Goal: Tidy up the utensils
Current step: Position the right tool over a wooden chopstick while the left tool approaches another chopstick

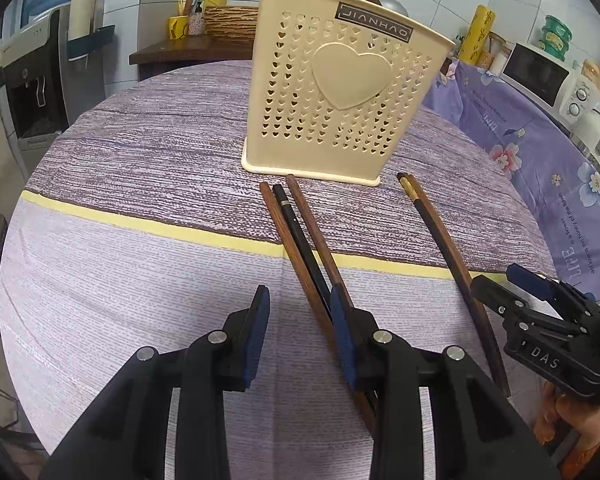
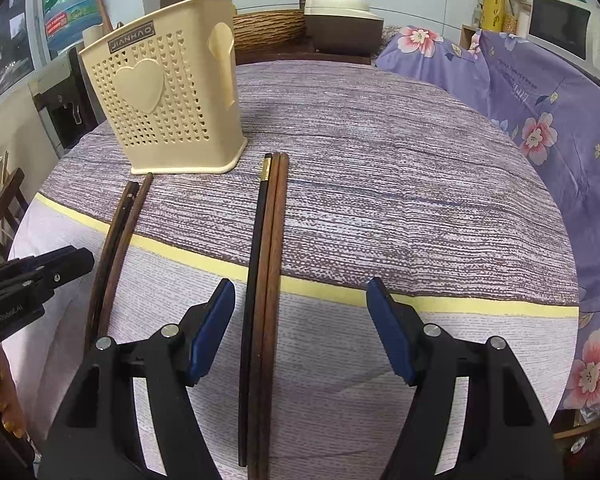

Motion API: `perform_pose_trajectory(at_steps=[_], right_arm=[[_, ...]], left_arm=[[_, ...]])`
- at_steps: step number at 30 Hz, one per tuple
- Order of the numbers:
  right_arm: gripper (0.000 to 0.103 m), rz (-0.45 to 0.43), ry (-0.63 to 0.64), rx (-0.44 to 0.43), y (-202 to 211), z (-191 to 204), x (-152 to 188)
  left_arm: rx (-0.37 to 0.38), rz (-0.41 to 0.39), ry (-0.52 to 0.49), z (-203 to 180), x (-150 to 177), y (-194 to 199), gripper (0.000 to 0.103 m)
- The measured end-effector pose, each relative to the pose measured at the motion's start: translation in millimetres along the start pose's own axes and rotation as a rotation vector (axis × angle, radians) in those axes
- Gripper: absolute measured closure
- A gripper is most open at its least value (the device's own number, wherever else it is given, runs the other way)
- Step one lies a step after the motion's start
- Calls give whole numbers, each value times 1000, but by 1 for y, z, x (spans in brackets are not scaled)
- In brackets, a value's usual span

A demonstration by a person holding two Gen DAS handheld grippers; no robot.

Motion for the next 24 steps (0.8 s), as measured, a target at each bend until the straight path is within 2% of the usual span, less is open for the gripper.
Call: perform_pose_trajectory(at_steps=[18, 24], right_arm=[[35, 32, -37, 35, -5, -14, 3], [35, 28, -75, 73, 3, -40, 6]], left_arm=[[-25, 12, -31, -4, 2, -8, 72], [-54, 18, -9, 18, 1, -6, 73]])
Point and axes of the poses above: each gripper's, at about its wrist camera, not at the fingertips, and y roughly against the way its jaws point, z to its left, x to its underside, the point moved 5 cm from there along -y, roughly the way its jaws point, and after that the axes turned 10 degrees about -x, right-handed, at the moved point
